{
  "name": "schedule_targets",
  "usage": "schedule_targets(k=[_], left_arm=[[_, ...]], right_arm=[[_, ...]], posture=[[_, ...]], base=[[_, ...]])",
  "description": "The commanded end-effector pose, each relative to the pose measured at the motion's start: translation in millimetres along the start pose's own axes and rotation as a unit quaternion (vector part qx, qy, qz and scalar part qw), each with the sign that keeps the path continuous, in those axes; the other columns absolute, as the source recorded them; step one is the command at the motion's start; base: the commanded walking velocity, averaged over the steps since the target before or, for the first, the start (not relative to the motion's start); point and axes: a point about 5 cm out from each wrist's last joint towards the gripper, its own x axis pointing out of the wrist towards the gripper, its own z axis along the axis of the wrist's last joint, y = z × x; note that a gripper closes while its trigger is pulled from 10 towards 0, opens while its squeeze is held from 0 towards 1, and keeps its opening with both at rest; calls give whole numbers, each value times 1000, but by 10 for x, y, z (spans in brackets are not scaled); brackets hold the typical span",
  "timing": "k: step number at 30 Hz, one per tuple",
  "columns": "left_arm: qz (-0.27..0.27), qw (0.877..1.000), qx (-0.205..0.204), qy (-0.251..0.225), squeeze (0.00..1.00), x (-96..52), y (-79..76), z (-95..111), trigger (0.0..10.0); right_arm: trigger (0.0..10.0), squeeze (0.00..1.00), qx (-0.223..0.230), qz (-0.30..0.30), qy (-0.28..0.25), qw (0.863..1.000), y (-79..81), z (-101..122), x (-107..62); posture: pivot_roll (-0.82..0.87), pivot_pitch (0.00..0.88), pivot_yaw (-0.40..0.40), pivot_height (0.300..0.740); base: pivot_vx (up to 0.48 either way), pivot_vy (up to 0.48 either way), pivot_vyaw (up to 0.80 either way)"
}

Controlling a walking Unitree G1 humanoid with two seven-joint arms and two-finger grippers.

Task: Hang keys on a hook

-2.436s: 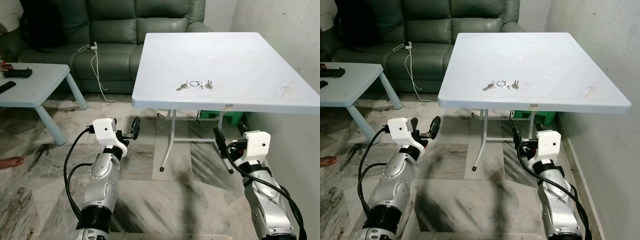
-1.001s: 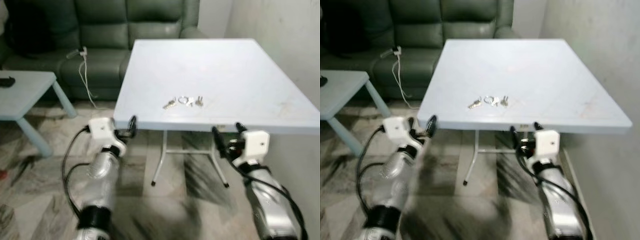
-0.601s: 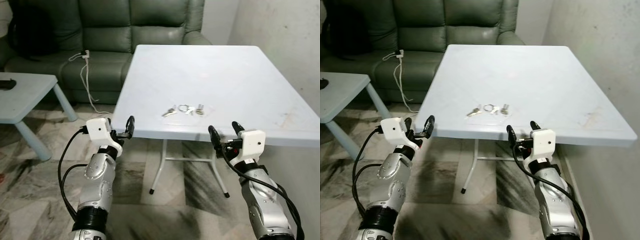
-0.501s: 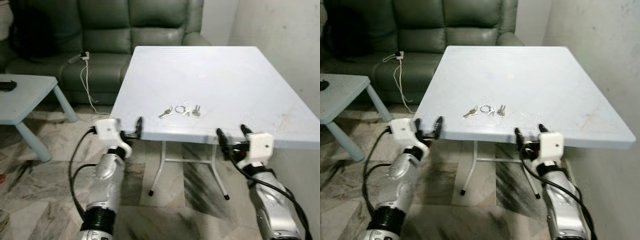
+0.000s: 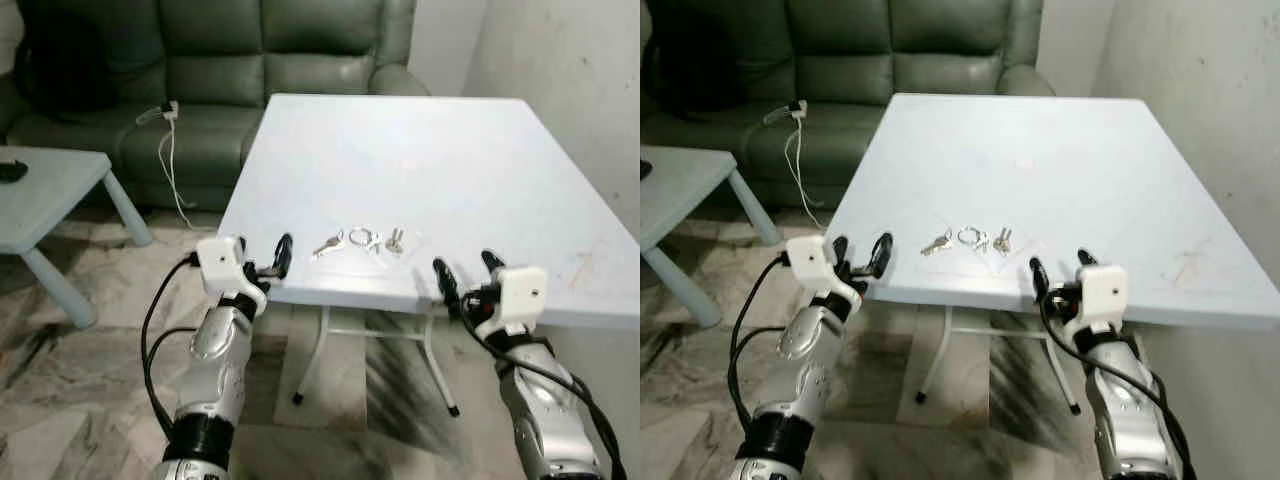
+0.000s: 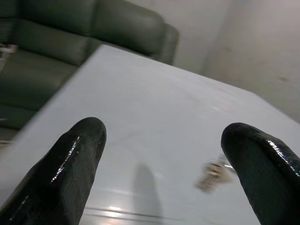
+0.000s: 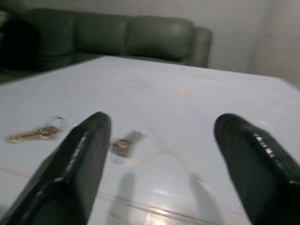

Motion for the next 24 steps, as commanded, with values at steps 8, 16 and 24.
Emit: schedule_targets(k=[8,16,24], left_arm=[[4,1000,2,-3,0,2,18,21,10000],[6,1000,1,-4,0,8,13,23,10000],[7,1000,-2,-5,0,3,7,17,10000]], right_arm=[[10000,0,-2,12,-3,1000,23,25,31],[10000,0,-4,14,-4,1000,17,39,40],[10000,0,-6,16,-4,1000,6,43,31]], posture=[[-36,0,-28,740],[-37,0,-31,740],[-38,0,-35,740]], base=[[274,0,0],[278,0,0],[283,30,0]])
